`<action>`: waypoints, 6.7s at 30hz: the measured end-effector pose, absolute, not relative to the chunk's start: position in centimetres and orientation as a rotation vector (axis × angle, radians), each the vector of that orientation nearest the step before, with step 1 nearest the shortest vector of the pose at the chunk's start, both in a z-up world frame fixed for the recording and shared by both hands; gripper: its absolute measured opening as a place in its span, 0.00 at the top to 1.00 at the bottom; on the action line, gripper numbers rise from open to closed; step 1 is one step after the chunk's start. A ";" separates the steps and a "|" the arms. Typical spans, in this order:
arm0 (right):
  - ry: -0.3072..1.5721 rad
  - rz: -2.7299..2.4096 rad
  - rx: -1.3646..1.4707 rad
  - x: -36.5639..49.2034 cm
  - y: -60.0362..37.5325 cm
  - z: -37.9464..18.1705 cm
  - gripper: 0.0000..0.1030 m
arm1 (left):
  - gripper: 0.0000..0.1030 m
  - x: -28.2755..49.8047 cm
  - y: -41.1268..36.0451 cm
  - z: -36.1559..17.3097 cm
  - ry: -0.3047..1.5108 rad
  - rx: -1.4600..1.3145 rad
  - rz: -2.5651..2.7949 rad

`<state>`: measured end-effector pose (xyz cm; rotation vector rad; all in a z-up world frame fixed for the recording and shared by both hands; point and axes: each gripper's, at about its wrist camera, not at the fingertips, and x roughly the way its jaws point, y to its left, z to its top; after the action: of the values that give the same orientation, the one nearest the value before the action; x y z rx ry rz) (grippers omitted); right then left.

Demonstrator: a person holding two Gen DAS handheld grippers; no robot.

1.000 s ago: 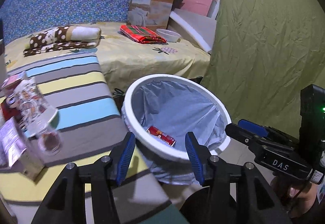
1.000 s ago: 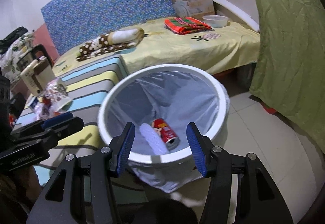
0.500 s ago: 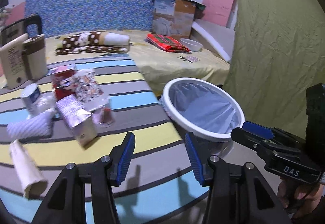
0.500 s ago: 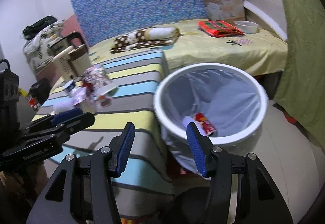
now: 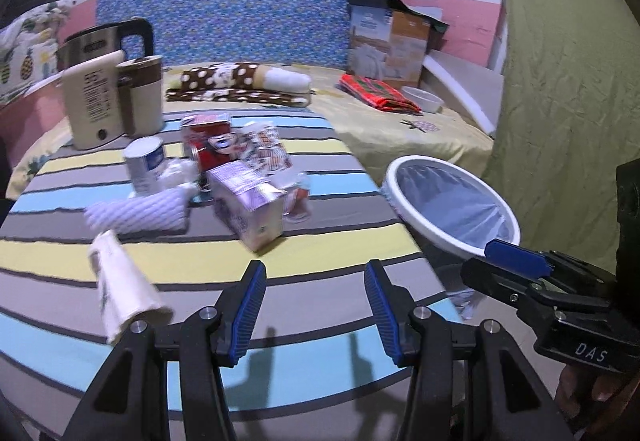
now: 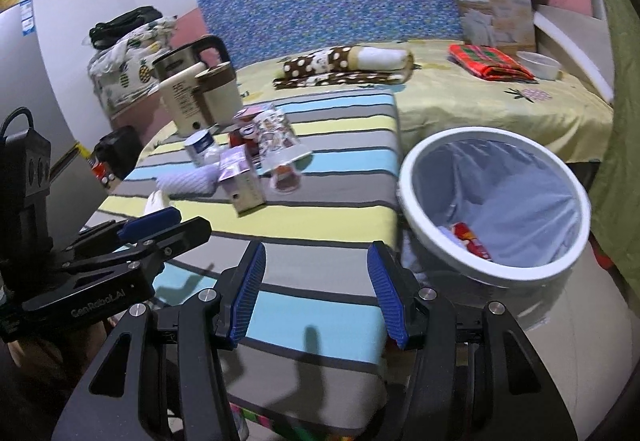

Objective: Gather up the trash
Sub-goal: 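Move both tools back from the bin toward the table, then grasp the white paper towel with the left tool while the right tool grasps the purple carton, then carry the towel and purple carton over the bin and open both tools, then move both tools back from the bin toward the table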

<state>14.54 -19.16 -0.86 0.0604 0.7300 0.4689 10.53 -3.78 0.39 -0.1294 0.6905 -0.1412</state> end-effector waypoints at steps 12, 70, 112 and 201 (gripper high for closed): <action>0.728 0.530 0.027 14.8 -16.1 -0.9 0.47 | 0.51 9.7 1.0 0.1 0.683 -0.158 0.035; 0.763 0.630 -0.065 18.6 -9.8 -2.0 0.62 | 0.79 10.8 7.2 -4.2 0.754 -0.193 0.204; 0.676 0.368 0.072 16.2 -22.6 -0.1 0.62 | 0.80 12.6 -7.8 1.0 0.700 -0.040 -0.118; 0.678 0.097 0.152 17.5 -29.6 -0.4 0.57 | 0.41 18.6 -16.6 1.1 0.706 -0.099 -0.479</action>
<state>17.46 -29.56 -0.40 0.1515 0.6782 0.0975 18.59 -16.59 1.11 -0.0992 0.7055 -0.4787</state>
